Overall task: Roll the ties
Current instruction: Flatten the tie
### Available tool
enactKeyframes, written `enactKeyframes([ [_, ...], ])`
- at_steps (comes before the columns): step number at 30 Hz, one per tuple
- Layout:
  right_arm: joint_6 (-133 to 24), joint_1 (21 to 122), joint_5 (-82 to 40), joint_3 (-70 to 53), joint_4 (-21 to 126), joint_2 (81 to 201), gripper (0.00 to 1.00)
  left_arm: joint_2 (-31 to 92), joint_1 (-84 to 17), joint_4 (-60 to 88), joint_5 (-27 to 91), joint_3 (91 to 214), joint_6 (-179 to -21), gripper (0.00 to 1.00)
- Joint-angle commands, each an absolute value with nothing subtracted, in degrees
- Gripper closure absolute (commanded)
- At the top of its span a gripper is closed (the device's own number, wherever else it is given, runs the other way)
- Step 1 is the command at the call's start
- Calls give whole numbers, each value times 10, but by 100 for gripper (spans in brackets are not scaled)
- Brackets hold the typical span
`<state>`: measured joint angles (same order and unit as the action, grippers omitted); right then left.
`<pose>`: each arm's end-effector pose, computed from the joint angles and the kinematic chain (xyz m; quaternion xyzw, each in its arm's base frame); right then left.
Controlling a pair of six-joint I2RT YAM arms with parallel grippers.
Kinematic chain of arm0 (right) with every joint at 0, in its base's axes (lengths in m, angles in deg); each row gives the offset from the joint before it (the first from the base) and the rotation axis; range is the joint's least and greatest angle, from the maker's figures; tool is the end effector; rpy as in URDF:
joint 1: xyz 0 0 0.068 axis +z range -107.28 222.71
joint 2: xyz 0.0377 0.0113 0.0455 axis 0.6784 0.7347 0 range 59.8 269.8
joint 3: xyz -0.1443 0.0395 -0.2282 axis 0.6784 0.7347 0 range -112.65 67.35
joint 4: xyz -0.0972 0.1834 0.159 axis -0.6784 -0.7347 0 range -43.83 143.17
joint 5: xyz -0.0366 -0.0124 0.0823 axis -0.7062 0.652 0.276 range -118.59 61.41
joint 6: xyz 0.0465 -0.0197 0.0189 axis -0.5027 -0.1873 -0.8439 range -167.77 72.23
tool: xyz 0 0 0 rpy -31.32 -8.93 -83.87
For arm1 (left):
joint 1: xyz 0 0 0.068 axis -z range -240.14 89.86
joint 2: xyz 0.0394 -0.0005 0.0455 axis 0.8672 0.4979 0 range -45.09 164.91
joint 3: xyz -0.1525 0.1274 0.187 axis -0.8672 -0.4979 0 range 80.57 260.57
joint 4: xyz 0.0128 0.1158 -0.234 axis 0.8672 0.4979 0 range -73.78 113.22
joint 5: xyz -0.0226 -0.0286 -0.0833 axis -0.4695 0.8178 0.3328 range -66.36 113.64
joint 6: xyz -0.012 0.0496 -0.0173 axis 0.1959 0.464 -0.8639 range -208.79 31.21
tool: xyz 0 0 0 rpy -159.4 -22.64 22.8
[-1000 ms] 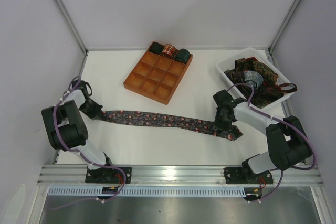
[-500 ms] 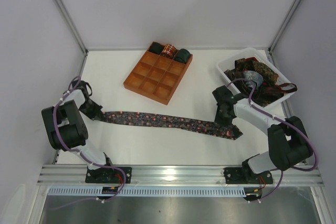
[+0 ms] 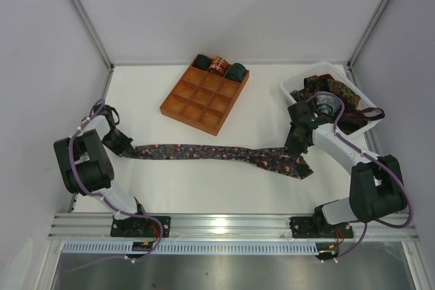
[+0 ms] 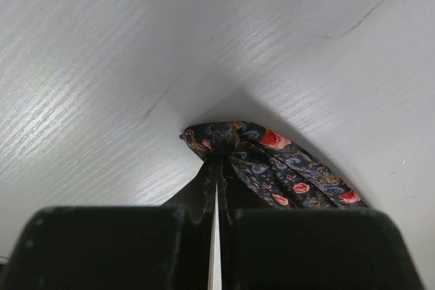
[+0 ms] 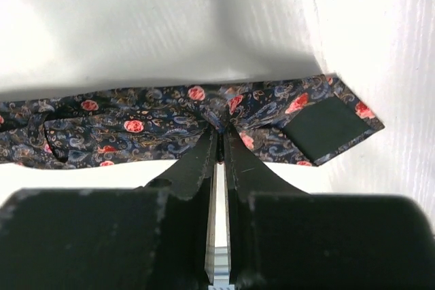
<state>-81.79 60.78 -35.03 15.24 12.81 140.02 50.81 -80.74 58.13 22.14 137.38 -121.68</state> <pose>0.2482 0.0766 0.2095 0.1465 0.9699 0.0323 0.1918 0.2733 0.1038 0.1600 -0.4495 0.8897 0.0046 0.0795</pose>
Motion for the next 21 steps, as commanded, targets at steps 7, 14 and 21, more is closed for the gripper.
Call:
enactKeyframes([
  [7, -782, 619, -339, 132, 130, 1500, 61, 454, -816, 571, 257, 1395, -1195, 78],
  [14, -736, 702, -356, 10, 113, 1456, 34, 364, -807, 581, 271, 1358, -1204, 23],
  [21, -743, 784, -196, -90, 296, 1551, 51, 247, -701, 590, 311, 1288, -1250, 79],
])
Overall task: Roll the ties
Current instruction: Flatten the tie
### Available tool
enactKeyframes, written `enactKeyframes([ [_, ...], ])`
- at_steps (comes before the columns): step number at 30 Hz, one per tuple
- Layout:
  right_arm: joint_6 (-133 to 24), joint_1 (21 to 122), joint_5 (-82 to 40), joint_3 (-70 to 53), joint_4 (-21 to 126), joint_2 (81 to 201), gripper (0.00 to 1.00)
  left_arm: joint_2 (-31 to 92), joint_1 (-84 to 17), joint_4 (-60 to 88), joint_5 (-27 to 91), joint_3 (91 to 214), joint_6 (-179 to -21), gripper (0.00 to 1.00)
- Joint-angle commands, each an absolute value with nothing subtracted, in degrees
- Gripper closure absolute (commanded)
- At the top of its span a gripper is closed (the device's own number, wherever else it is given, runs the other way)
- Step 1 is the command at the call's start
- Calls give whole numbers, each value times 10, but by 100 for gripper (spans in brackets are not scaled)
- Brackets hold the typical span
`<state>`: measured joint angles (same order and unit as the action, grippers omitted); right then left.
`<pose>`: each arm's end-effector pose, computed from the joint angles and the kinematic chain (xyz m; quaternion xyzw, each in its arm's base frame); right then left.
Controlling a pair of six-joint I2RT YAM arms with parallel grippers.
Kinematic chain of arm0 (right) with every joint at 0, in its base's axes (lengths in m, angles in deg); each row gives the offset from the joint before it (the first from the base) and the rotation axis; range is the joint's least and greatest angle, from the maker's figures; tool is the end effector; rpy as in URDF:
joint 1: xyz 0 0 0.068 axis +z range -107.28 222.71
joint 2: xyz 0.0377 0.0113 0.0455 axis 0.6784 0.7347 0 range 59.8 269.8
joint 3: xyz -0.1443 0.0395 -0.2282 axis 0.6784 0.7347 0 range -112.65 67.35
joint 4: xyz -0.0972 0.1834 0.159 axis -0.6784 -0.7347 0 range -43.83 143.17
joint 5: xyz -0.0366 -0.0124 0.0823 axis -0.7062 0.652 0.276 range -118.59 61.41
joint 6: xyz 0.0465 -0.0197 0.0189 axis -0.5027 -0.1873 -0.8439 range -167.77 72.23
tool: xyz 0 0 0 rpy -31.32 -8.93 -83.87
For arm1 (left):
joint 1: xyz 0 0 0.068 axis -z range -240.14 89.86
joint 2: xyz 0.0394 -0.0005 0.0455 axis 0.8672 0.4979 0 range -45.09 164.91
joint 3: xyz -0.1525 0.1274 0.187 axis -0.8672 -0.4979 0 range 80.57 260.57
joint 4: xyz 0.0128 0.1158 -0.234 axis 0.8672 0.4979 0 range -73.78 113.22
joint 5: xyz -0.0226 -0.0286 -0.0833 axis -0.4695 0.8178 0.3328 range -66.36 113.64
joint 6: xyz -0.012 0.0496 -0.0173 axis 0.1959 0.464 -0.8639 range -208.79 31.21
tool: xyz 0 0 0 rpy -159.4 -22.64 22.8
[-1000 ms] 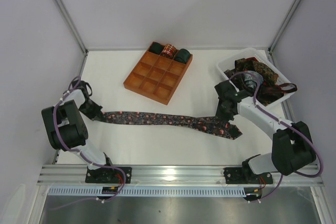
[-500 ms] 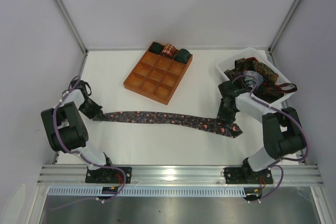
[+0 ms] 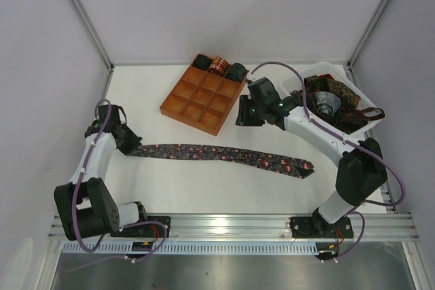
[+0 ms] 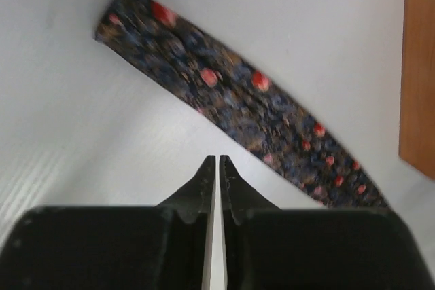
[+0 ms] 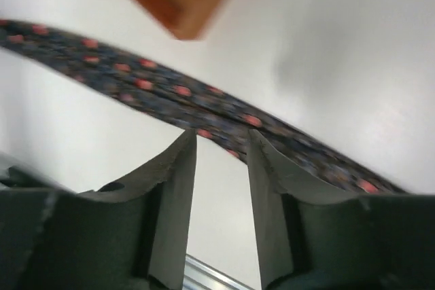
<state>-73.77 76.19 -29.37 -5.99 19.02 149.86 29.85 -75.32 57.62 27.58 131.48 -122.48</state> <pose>0.2851 0.1878 0.2795 -0.0591 0.9404 0.1606 0.2940 0.2373 0.0619 0.2239 -0.3973 0.8921 -0.0674 0.2045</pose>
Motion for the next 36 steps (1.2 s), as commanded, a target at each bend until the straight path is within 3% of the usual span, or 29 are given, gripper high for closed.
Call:
enactKeyframes([
  [1, -752, 788, -171, -99, 320, 1565, 62, 235, -682, 595, 306, 1281, -1257, 96],
  [2, -766, 794, -151, -108, 359, 1605, 79, 212, -662, 602, 298, 1271, -1271, 99],
  [4, -772, 819, -117, -156, 373, 1644, 97, 198, -607, 613, 276, 1261, -1286, 100],
  [5, -774, 827, -109, -174, 377, 1683, 99, 192, -576, 620, 272, 1259, -1292, 100],
  [10, -766, 882, -121, -274, 397, 1781, 100, 192, -506, 639, 250, 1252, -1326, 99],
  [18, -715, 938, -239, -373, 377, 1864, 100, 254, -382, 572, 237, 1217, -1359, 100],
  [20, -700, 948, -258, -399, 360, 1887, 100, 279, -367, 566, 188, 1220, -1368, 99],
  [26, -672, 967, -328, -403, 366, 1916, 100, 291, -361, 530, 134, 1204, -1402, 100],
  [36, -679, 964, -330, -429, 336, 1965, 100, 305, -361, 450, 137, 1176, -1413, 99],
])
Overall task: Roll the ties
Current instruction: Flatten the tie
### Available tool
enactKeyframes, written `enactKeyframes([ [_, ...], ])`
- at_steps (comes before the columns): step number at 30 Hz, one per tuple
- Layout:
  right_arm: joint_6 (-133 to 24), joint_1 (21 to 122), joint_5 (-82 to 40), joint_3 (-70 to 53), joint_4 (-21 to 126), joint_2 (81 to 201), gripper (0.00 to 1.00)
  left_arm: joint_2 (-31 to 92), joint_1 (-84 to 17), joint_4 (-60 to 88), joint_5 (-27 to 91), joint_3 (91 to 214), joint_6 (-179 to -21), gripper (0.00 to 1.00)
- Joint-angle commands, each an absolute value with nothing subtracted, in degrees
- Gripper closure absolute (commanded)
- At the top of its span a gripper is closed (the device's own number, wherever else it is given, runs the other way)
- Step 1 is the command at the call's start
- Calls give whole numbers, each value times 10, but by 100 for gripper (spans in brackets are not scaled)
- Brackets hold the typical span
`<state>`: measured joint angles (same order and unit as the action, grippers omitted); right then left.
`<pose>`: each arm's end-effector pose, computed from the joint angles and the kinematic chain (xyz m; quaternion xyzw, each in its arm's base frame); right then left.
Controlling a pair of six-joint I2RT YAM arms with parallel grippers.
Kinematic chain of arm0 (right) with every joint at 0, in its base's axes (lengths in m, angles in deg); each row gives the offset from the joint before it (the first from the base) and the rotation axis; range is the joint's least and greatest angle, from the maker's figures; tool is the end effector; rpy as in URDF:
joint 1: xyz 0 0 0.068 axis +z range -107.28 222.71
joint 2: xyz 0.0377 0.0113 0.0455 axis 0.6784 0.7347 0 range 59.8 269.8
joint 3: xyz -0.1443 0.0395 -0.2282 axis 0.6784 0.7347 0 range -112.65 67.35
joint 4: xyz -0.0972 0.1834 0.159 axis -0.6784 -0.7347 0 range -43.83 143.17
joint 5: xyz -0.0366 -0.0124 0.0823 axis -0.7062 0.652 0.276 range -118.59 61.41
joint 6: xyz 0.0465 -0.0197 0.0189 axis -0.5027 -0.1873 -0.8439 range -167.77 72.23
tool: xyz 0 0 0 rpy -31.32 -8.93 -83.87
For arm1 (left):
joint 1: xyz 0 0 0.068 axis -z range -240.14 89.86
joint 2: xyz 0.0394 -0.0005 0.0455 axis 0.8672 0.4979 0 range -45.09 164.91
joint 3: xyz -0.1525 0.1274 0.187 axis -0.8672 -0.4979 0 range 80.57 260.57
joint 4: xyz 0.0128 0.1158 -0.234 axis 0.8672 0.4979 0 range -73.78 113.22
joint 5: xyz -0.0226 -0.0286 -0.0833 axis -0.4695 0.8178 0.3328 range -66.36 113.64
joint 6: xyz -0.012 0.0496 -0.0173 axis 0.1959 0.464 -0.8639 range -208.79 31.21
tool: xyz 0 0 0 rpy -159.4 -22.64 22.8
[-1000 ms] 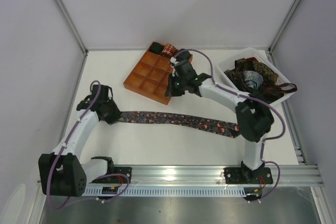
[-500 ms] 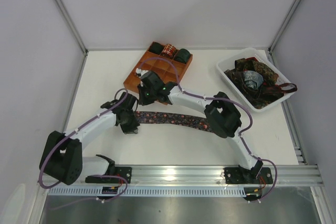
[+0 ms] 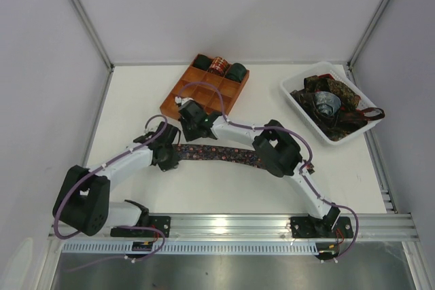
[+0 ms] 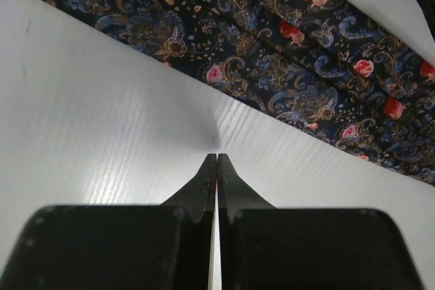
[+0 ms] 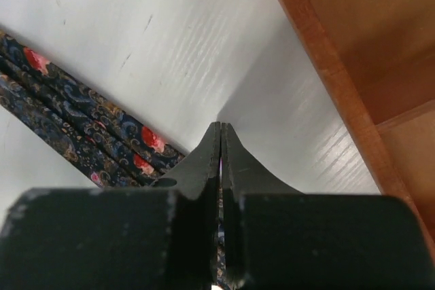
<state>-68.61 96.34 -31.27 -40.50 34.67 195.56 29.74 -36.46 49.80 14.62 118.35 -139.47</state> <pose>0.3154 0.4252 0.1567 -0.2536 0.8930 0.2073 0.3087 0.2027 -0.0828 0.1656 -0.2423 0.9524 -0.0396 0.1805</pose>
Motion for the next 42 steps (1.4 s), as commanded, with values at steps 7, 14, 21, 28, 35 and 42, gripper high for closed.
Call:
enactKeyframes([
  [7, -709, 983, -292, -359, 317, 1938, 100, 340, -361, 411, 128, 1177, -1406, 99],
  [14, -742, 1004, -212, -283, 314, 1904, 100, 378, -363, 373, 119, 1205, -1402, 100],
  [21, -725, 965, -232, -311, 306, 1888, 100, 354, -370, 418, 134, 1224, -1395, 99],
  [28, -722, 921, -178, -364, 312, 1912, 100, 205, -375, 509, 130, 1193, -1398, 98],
  [35, -724, 937, -171, -429, 303, 1965, 98, 175, -432, 553, 132, 1243, -1381, 86],
  [42, -705, 966, -151, -494, 259, 2030, 95, 208, -545, 520, 165, 1252, -1354, 87],
])
